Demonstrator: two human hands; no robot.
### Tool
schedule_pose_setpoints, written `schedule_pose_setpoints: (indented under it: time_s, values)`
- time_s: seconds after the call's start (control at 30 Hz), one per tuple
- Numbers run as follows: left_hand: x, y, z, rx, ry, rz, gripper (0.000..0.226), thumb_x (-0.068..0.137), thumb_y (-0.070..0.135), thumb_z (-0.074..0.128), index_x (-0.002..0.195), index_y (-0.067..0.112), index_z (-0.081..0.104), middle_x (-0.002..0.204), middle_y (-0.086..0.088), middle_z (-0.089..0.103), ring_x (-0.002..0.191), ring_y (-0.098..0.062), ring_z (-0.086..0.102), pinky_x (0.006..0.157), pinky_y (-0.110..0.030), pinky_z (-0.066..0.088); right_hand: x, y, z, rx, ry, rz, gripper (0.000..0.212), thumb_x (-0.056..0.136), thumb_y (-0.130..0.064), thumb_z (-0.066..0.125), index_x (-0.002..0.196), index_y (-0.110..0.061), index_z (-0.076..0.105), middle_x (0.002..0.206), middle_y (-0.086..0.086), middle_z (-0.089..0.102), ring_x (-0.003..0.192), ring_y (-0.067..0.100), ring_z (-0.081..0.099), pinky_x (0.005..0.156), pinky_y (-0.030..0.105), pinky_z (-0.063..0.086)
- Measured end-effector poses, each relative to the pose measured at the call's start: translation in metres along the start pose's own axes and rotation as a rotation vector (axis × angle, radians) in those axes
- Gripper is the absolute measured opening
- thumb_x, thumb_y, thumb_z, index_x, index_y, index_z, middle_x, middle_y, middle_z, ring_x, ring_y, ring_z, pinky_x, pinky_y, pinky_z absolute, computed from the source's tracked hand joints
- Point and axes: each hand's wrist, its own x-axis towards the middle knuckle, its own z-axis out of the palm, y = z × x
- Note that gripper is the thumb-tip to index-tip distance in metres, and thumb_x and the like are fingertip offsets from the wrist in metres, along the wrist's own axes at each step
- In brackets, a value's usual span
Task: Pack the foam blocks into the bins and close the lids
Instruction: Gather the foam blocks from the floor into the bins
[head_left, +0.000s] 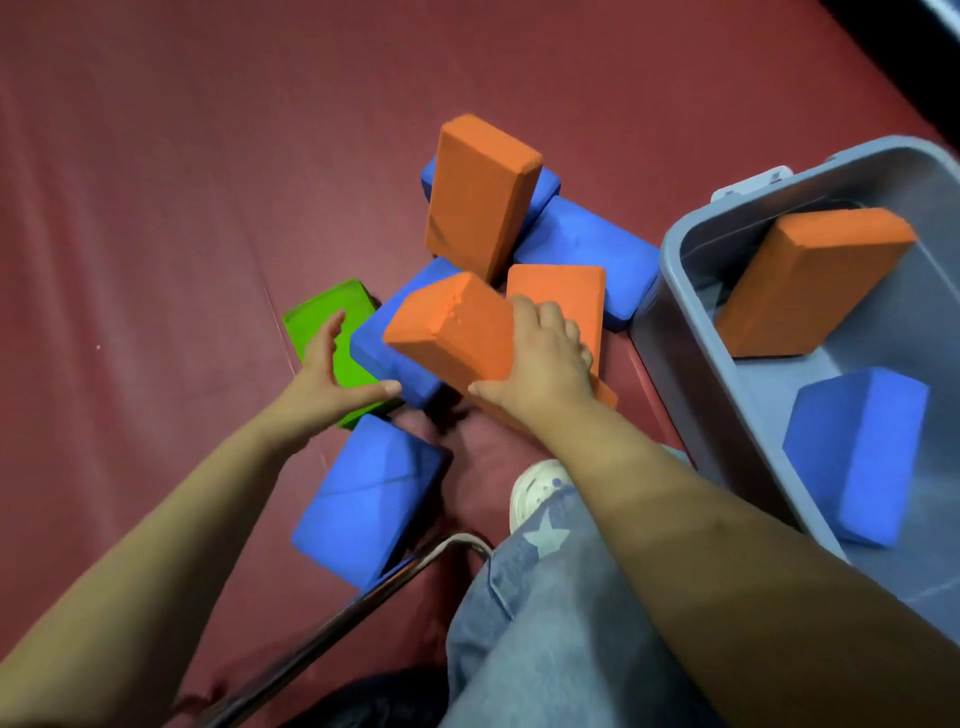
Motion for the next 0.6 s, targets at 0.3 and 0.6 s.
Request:
schedule_pose_setpoints:
  time_s: [0.3, 0.6]
  values:
    - [0.015, -0.161, 0.04, 0.092, -0.045, -0.618, 0.094, 0.063, 0.026, 0.089, 0.137, -0.003, 0.039, 0.133, -0.019, 0.051, 0.112, -0.03, 0.055, 0.086, -0.037, 0.049, 0.015, 0.009, 0.015, -0.018, -0.066, 0.211, 0.094, 0.065, -0.044, 0.082, 0.138, -0.022, 0.028, 0.132, 0.006, 0.034, 0.125, 0.03, 0.033, 0.094, 0.049, 0.038]
    - [0.027, -0.178, 0.049, 0.252, 0.034, -0.697, 0.102, 0.06, 0.052, 0.085, 0.137, 0.001, 0.041, 0.136, -0.019, 0.049, 0.121, -0.035, 0.051, 0.099, -0.042, 0.045, 0.018, 0.0, 0.025, -0.036, -0.124, 0.186, 0.091, 0.064, -0.044, 0.082, 0.136, -0.021, 0.03, 0.131, 0.006, 0.034, 0.124, 0.03, 0.034, 0.093, 0.049, 0.039]
